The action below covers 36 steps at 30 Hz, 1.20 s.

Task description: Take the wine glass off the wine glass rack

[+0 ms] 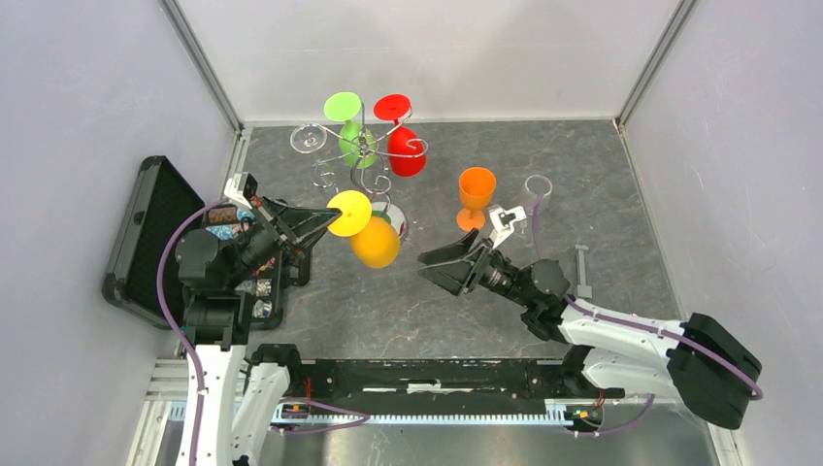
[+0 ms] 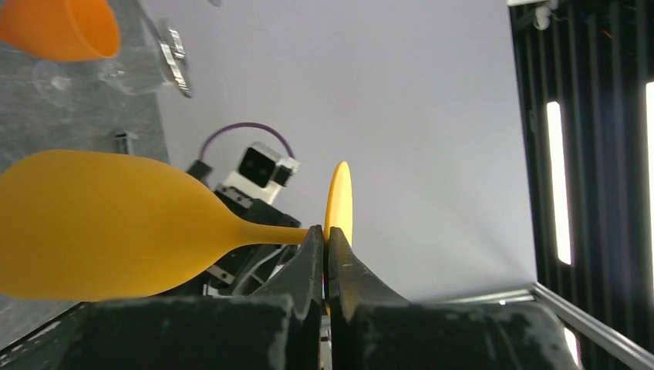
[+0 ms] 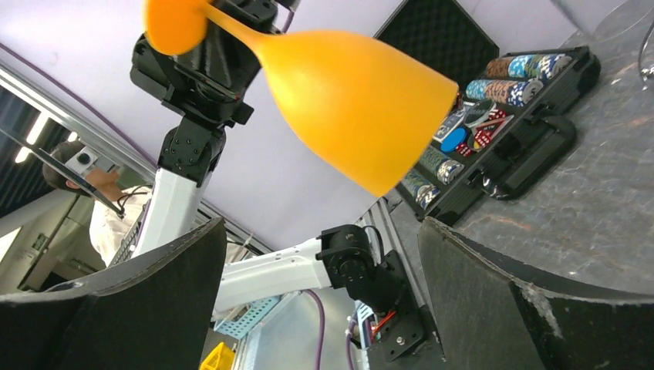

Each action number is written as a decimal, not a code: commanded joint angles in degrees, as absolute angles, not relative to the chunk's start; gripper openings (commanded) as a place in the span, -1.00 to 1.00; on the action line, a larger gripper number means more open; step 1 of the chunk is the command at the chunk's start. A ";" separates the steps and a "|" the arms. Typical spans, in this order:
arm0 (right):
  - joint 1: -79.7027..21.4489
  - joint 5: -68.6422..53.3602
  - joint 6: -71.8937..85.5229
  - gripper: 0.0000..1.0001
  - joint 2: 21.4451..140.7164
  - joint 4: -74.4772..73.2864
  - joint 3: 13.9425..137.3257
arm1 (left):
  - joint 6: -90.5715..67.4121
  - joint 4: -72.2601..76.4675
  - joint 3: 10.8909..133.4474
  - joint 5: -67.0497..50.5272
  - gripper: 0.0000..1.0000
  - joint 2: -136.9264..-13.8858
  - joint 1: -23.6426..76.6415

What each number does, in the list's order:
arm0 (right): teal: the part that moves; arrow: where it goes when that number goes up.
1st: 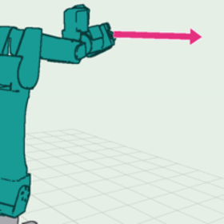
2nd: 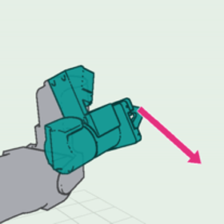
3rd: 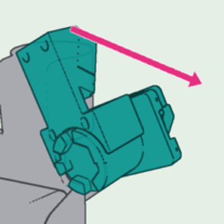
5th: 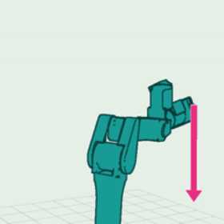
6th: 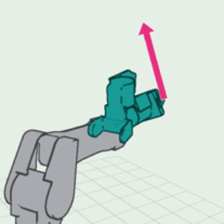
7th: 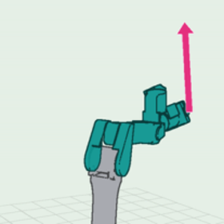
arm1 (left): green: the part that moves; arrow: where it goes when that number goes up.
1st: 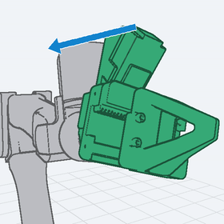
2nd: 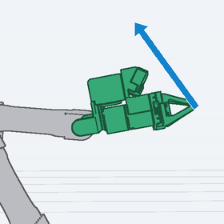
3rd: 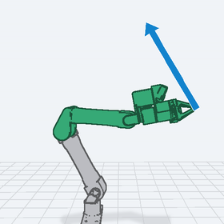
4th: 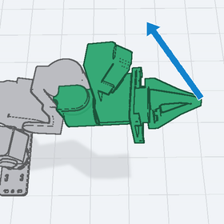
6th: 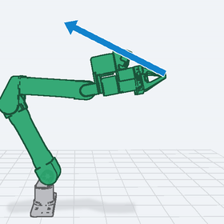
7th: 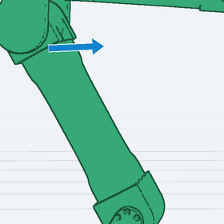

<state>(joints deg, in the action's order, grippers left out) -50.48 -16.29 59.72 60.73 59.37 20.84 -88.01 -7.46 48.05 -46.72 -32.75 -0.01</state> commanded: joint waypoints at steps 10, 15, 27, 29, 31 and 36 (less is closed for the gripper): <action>-60.26 -7.22 61.15 0.87 67.88 84.25 25.75 | -112.57 21.09 43.61 -47.06 -0.95 -31.48 2.37; -61.00 -9.09 61.89 0.68 70.28 89.44 28.42 | -113.85 21.54 43.36 -46.60 -0.95 -29.67 2.93; -61.00 -11.54 65.49 -0.30 74.98 101.95 31.29 | -112.06 20.02 42.80 -46.51 -0.89 -28.78 4.58; -61.01 -11.44 63.04 -0.55 73.26 99.28 31.13 | -111.59 19.78 42.72 -46.36 -0.81 -28.81 4.58; -61.01 -11.00 60.34 -0.82 70.99 95.86 30.95 | -111.15 19.78 42.64 -46.26 -0.73 -28.76 4.57; -60.96 -11.13 51.64 -1.00 64.66 83.42 33.61 | -108.27 19.09 44.29 -46.83 -0.40 -29.38 4.57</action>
